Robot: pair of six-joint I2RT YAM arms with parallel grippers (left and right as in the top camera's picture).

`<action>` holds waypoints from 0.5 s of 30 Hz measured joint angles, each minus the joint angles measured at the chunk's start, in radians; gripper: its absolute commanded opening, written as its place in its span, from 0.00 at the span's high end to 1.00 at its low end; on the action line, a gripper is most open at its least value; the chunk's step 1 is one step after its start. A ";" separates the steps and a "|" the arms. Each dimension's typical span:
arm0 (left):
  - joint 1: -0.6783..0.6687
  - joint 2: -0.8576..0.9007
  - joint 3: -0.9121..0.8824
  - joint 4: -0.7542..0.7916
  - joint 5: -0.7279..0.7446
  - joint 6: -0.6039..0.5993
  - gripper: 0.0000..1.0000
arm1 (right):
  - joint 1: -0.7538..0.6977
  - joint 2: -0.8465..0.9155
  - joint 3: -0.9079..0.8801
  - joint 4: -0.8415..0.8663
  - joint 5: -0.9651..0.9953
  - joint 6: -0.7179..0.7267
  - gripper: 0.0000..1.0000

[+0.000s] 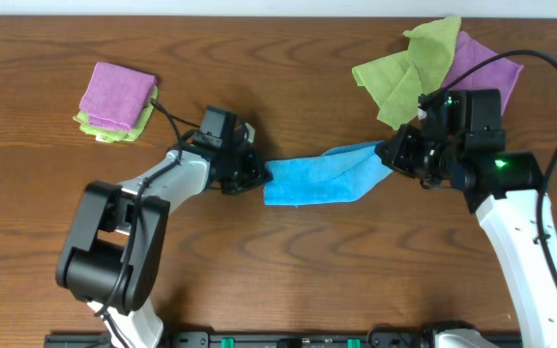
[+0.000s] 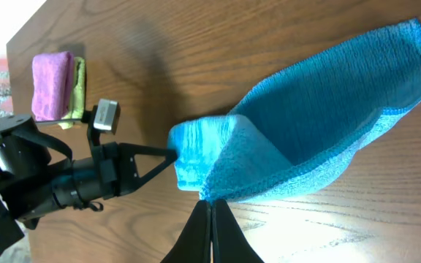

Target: Fold the cloth

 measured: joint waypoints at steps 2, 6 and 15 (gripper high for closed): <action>0.030 -0.023 0.001 -0.038 0.000 0.019 0.94 | 0.000 -0.005 0.000 0.002 0.000 -0.004 0.99; 0.122 -0.181 0.014 -0.134 0.003 0.058 0.94 | 0.000 -0.014 0.022 0.004 -0.002 -0.006 0.98; 0.215 -0.559 0.196 -0.367 0.022 0.150 0.94 | 0.028 -0.018 0.032 0.029 -0.089 0.004 0.99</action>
